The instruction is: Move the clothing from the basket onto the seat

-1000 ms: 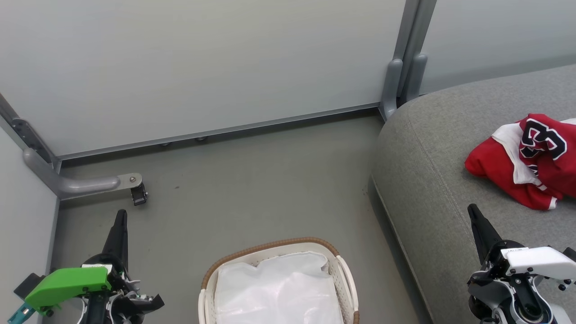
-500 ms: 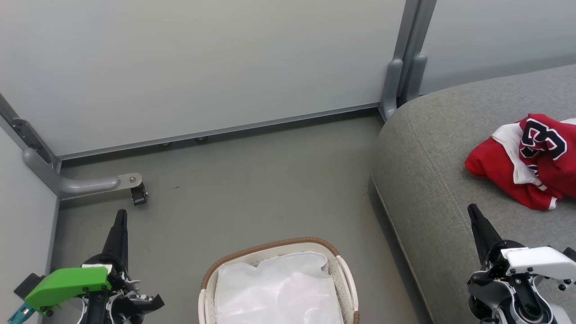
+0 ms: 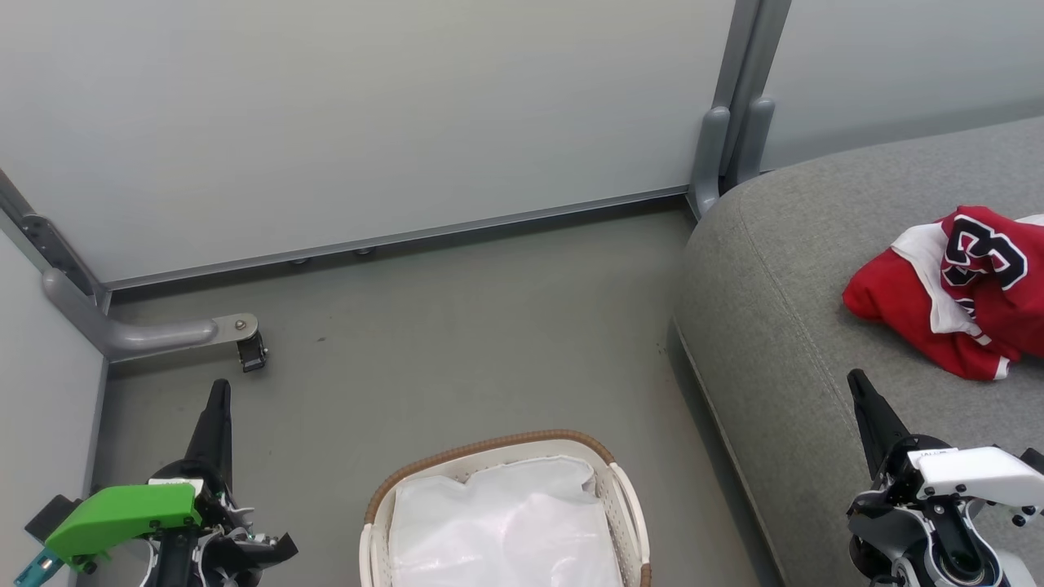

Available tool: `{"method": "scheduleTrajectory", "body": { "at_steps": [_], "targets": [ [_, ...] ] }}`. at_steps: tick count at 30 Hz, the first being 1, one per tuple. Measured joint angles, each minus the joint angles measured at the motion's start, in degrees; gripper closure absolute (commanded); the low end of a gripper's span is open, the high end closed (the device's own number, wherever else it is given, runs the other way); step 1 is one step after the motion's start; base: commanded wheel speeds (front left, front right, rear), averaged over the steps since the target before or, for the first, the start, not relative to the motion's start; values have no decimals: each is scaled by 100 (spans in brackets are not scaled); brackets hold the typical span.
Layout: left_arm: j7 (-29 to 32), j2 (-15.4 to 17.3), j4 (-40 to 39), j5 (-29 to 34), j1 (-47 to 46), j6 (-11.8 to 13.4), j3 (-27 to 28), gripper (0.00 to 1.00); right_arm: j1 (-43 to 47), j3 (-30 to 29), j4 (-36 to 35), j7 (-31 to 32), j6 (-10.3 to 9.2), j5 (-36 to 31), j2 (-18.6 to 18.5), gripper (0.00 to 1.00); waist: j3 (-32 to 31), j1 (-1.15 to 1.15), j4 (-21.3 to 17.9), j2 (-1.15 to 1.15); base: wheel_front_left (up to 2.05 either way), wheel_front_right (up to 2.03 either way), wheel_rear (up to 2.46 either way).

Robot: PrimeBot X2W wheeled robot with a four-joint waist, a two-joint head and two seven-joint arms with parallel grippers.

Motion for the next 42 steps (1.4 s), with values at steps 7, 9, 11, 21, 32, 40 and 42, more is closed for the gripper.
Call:
{"method": "scheduleTrajectory", "body": {
  "at_steps": [7,9,11,21,32,40,42],
  "targets": [
    [0,0,-1,0,0,0,0,100,-1,0,0,0,0,0,0,100,0,0,0,0,0,0,0],
    [0,0,-1,0,0,0,0,100,-1,0,0,0,0,0,0,100,0,0,0,0,0,0,0],
    [-1,0,-1,0,0,0,0,100,-1,0,0,0,0,1,0,100,0,0,0,0,0,0,0],
    [0,0,-1,0,0,0,0,100,-1,0,0,0,0,0,0,100,0,0,0,0,0,0,0],
    [-1,0,-1,0,0,-1,0,100,-1,0,0,0,1,0,0,100,0,0,0,0,0,0,0],
    [-1,0,-1,0,0,-1,0,100,-1,0,0,0,0,1,0,100,0,0,0,0,0,0,0],
    [-1,0,-1,0,0,-1,0,100,-1,0,0,0,0,0,0,100,0,0,0,0,0,0,0]
  ]
}}
